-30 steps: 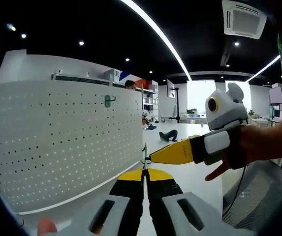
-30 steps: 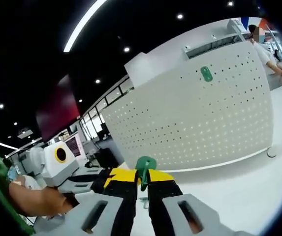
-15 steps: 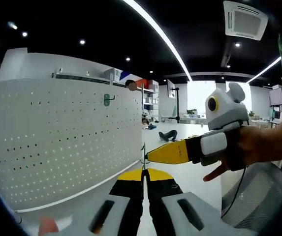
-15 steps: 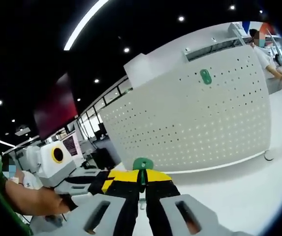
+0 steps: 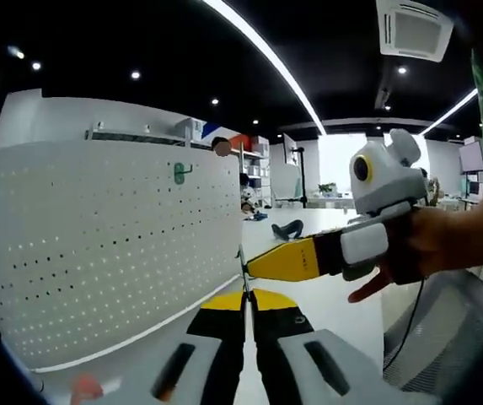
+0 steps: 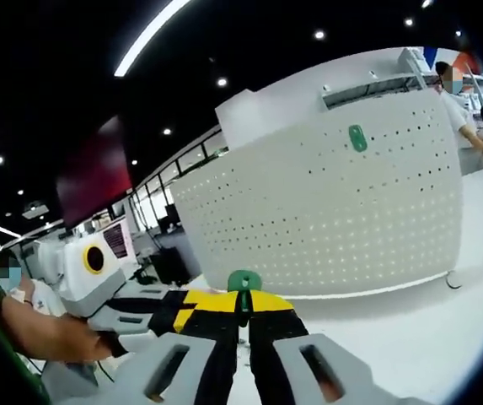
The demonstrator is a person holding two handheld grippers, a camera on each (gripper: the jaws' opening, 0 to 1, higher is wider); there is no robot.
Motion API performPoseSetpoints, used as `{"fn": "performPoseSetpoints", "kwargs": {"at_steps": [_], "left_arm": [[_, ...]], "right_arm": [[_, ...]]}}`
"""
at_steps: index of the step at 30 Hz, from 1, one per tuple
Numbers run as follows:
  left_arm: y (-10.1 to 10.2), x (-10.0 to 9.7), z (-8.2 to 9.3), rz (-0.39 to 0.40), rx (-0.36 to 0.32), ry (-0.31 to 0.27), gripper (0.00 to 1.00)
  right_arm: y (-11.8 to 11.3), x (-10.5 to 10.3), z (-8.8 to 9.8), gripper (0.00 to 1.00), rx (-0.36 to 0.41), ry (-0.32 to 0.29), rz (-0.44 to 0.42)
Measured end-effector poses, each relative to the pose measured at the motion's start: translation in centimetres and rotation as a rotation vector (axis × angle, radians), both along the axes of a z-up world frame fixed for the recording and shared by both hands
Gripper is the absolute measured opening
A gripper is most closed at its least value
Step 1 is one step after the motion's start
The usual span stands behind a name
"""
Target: Insert the hook assembly into the mounting plate slot until the hook locks in place.
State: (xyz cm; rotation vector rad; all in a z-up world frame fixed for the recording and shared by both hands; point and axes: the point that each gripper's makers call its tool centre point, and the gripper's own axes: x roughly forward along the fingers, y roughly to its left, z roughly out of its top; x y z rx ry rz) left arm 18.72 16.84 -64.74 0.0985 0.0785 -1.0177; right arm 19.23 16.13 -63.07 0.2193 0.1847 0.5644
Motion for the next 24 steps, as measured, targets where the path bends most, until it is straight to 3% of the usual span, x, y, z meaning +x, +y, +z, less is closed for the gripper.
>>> {"fn": "performPoseSetpoints", "kwargs": {"at_steps": [11,16,24], "left_arm": [[0.04,-0.18,0.27,-0.008,0.009,-0.025,0.03],[0.03,-0.29,0.23,-0.011,0.019,-0.025,0.03],[-0.05,-0.35,0.04,-0.016,0.027,-0.016,0.02]], "right_arm": [[0.49,-0.37,0.47,0.01,-0.185,-0.099,0.007],[0.51,-0.5,0.52,0.01,-0.305,-0.156,-0.003],[0.2,-0.33,0.75,0.01,-0.41,-0.206,-0.039]]}}
